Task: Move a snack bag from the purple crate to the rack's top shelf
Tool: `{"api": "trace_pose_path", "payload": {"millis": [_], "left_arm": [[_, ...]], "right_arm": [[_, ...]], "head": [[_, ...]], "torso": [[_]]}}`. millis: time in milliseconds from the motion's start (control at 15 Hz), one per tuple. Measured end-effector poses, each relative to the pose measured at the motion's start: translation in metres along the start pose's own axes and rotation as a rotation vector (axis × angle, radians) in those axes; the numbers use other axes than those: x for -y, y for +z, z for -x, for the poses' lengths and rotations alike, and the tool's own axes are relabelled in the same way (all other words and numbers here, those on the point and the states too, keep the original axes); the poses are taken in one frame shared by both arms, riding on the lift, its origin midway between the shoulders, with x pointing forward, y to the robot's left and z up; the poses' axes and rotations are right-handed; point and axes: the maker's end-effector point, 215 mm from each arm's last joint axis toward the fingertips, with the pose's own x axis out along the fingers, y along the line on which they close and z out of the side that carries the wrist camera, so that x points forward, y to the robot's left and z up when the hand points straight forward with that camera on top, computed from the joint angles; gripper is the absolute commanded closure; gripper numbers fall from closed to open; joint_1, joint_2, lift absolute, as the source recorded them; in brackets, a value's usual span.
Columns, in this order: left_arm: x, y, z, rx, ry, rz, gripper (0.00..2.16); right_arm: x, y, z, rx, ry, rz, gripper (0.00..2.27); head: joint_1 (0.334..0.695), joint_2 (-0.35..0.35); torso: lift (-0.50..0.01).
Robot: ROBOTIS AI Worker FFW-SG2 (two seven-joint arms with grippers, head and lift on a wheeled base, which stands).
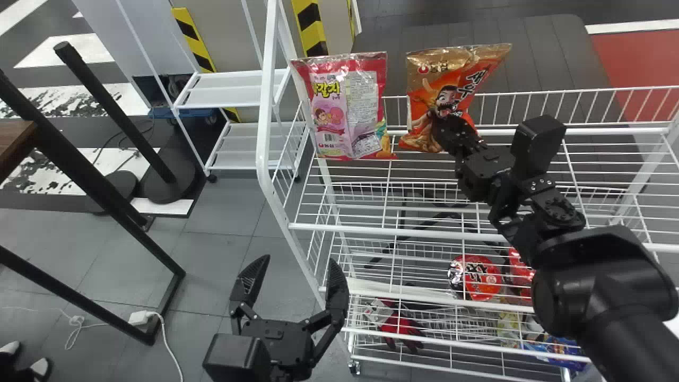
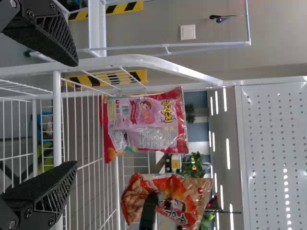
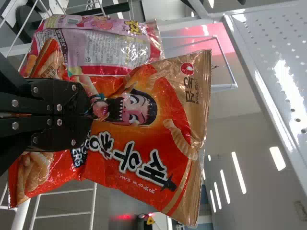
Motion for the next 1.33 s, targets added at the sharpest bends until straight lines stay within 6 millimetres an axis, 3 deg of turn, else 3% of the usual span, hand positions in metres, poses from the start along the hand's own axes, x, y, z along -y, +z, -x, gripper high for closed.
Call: {"api": "trace_pose_path", "payload": {"millis": [400, 800, 1333], "left_arm": [[-0.003, 0.001, 0.003, 0.024, -0.001, 0.01, 0.08], [-0.003, 0.0, 0.003, 0.025, -0.003, 0.016, 0.08], [-0.002, 0.0, 0.002, 0.036, -0.003, 0.02, 0.08]], "right_arm": [[0.013, 0.001, -0.007, 0.005, -0.031, 0.019, 2.13], [0.017, -0.012, -0.012, -0.032, -0.032, 0.03, 2.12], [0.007, -0.027, -0.014, -0.064, -0.006, 0.02, 2.12]], "head": [[0.695, 0.226], [0.695, 0.225], [0.695, 0.237]], "torso": [[0.001], [0.001], [0.001]]}}
